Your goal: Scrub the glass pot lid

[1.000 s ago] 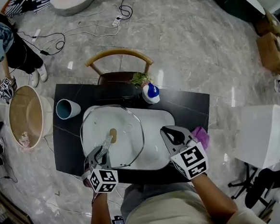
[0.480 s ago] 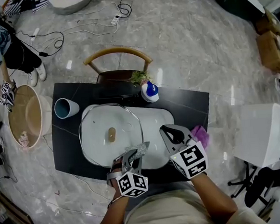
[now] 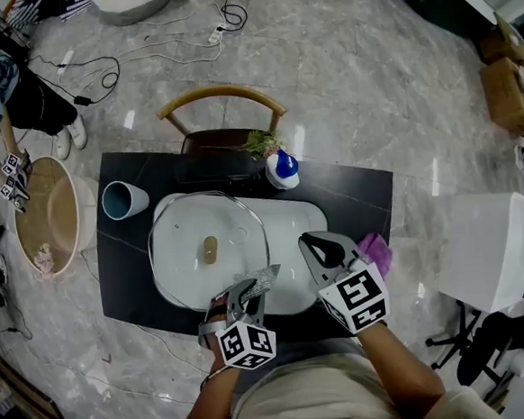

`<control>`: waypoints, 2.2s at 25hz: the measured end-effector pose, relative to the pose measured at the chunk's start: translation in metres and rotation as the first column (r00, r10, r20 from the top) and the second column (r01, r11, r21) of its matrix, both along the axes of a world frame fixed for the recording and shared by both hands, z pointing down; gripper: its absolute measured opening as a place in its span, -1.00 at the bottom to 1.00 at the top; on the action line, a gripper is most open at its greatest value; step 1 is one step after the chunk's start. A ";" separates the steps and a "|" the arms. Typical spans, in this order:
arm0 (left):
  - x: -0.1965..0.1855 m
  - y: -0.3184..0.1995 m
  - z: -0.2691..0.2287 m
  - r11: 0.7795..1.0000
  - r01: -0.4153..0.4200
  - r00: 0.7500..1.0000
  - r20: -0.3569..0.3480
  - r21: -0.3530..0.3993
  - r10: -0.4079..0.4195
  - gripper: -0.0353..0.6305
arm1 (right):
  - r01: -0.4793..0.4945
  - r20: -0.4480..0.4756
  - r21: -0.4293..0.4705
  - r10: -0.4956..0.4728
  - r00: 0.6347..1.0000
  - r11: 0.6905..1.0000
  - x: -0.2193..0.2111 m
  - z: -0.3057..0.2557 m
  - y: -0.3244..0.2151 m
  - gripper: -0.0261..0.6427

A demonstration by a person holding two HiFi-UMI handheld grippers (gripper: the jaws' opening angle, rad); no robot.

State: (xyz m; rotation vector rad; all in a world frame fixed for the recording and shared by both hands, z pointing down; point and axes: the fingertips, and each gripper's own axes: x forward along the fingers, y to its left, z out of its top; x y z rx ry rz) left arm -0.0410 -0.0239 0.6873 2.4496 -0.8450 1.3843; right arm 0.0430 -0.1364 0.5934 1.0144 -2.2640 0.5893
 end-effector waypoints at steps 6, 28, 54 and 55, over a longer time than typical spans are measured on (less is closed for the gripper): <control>-0.044 0.002 0.005 0.999 0.049 0.997 0.058 -0.017 -0.048 -0.64 | 0.005 0.006 0.012 -0.005 1.000 1.000 -0.007 -0.008 -0.001 -0.84; -0.179 -0.014 -0.080 0.980 0.166 0.965 0.189 0.111 -0.184 -0.64 | 0.055 0.078 0.162 -0.069 0.995 0.985 -0.074 -0.126 0.065 -0.84; -0.262 0.022 -0.352 0.768 0.432 0.900 -0.285 0.473 -0.331 -0.64 | 0.177 0.084 0.470 -0.243 0.966 0.865 -0.164 -0.282 0.105 -0.84; -0.264 0.026 -0.362 0.755 0.449 0.890 -0.320 0.478 -0.326 -0.64 | 0.179 0.084 0.481 -0.249 0.965 0.858 -0.165 -0.288 0.107 -0.84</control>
